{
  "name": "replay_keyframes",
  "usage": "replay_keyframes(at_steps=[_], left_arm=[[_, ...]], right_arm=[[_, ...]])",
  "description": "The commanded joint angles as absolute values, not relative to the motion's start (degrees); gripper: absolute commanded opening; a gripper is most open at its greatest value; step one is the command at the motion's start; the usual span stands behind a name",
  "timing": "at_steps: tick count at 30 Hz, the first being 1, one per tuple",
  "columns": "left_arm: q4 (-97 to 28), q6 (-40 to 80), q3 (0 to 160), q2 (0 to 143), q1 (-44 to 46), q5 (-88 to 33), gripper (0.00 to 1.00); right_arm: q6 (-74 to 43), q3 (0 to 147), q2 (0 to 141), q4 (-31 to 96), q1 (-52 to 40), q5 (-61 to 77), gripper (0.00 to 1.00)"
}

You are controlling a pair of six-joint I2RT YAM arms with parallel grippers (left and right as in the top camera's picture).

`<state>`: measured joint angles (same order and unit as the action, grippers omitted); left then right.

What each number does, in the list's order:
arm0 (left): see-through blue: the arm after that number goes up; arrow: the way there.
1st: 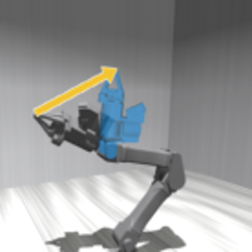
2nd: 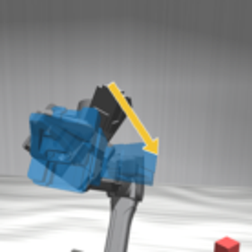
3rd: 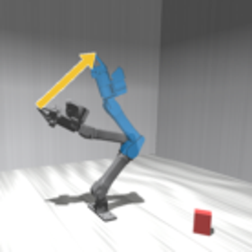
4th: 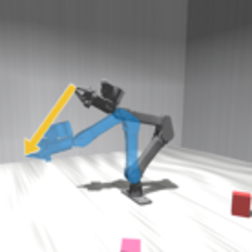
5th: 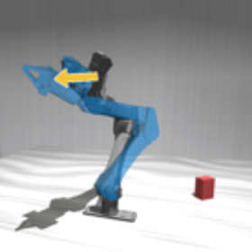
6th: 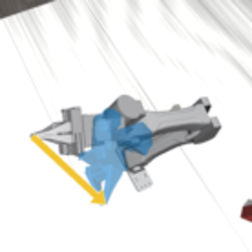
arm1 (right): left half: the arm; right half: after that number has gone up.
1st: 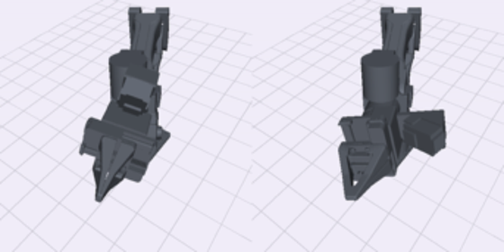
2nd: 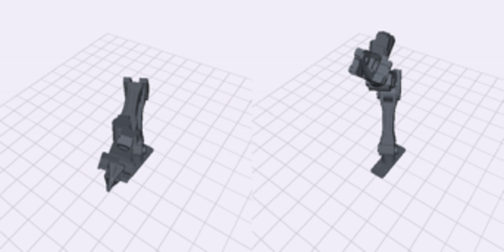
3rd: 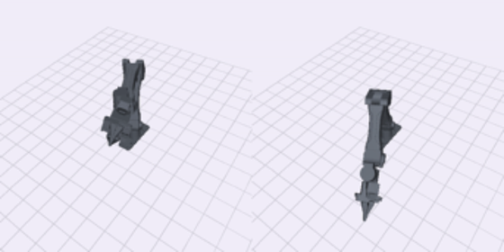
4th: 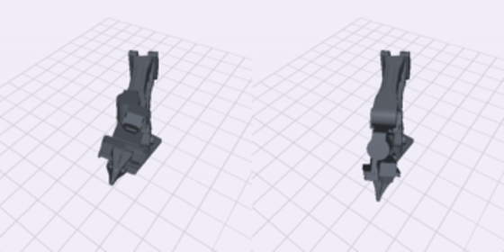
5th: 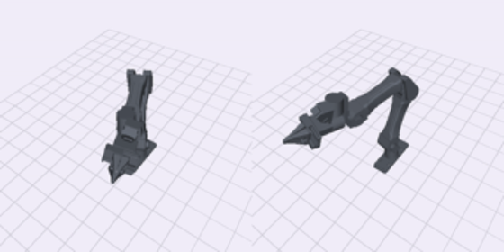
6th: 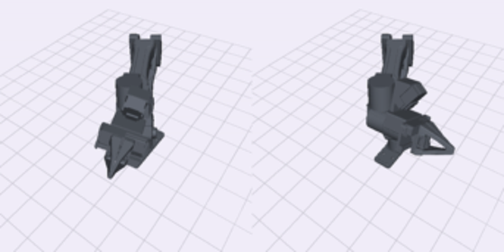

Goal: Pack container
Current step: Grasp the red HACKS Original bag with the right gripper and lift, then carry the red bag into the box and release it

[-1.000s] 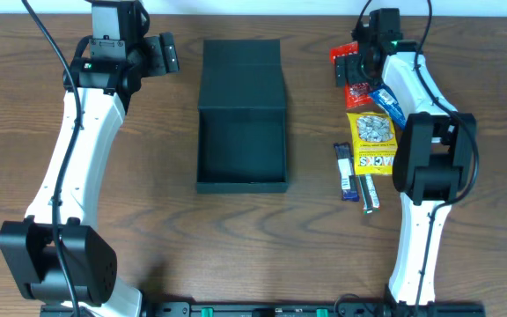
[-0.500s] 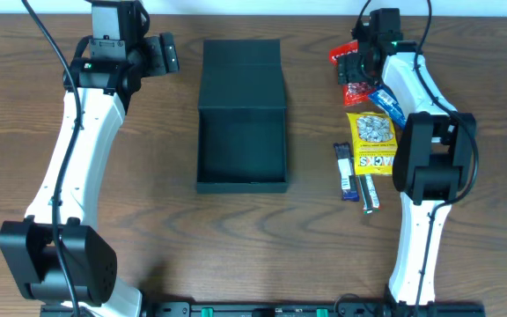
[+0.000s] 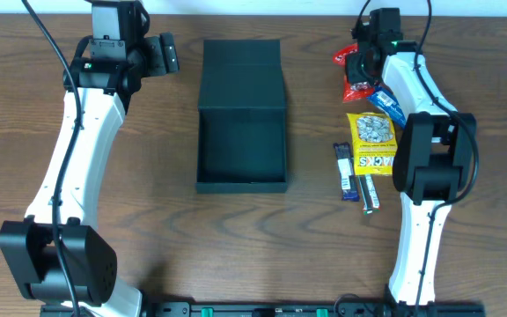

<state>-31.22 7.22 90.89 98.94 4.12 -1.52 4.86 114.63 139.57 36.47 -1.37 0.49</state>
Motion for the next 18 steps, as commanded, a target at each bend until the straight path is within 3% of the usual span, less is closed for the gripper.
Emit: replay_keyframes(at_steps=[1, 13, 18], left_arm=[[-31.29, 6.85, 91.39, 99.63, 3.77, -1.54, 0.95], [-31.51, 6.85, 91.39, 99.63, 3.77, -1.54, 0.95], [-31.48, 6.83, 91.39, 99.63, 3.77, -1.48, 0.95]], right_arm=[[4.78, 116.36, 139.7, 36.91, -1.87, 1.21, 0.25], [2.42, 127.07, 132.38, 41.45, -5.48, 2.0, 0.2], [-2.39, 127.66, 127.72, 48.42, -10.28, 5.02, 0.13]])
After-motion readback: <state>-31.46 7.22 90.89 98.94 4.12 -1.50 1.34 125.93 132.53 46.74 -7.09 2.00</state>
